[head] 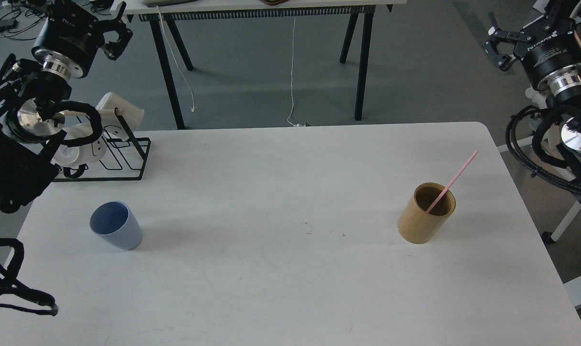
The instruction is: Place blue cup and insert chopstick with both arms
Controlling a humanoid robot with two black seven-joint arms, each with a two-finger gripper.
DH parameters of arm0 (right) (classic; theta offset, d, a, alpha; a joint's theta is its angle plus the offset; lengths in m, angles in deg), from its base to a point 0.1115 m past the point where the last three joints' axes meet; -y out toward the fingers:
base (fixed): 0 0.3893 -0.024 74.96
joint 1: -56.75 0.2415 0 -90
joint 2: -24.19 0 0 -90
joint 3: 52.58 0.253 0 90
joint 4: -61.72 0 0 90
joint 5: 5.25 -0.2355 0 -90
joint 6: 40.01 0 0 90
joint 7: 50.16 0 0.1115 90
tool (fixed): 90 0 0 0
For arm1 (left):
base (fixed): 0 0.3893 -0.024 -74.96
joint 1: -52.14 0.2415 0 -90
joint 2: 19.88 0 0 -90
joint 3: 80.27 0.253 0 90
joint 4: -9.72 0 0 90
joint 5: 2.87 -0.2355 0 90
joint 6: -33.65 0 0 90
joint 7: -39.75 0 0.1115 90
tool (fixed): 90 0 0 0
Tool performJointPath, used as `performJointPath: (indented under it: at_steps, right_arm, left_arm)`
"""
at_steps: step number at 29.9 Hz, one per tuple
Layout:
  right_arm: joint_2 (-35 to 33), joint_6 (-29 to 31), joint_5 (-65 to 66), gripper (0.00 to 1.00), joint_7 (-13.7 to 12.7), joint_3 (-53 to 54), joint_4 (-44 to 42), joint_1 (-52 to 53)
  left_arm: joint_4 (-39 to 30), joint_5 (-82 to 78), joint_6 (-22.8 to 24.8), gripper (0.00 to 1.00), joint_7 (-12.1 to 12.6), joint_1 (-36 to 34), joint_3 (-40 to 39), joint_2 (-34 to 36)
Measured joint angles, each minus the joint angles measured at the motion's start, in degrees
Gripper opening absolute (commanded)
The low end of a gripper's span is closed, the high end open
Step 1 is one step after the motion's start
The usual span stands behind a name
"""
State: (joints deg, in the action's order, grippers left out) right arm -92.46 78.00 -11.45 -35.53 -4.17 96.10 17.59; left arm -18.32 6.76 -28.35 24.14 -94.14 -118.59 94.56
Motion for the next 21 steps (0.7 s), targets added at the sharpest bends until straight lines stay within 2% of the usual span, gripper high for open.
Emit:
performJointPath:
  at_steps: [13,17,21]
  right_arm:
    - [0.19,0.0,-0.05,1.0,0.05,-0.07,0.16,-0.75]
    - [0.18,0.0,-0.05,1.0,0.05,0.04,0.18,-0.87]
    - [-0.53,-0.01,-0.04,1.0,0.05,0.04,0.1,-0.99]
  left_arm:
    - [-1.06,-0.33,0.0,1.0,0.78,-0.41,-0.29,-0.19]
    - [-7.09,-4.13,0.0,1.0,0.53,-0.2,4.03,4.12]
    - [-16.77,-16.5,0.02,1.0,0.16,-0.15,7.07,13.34]
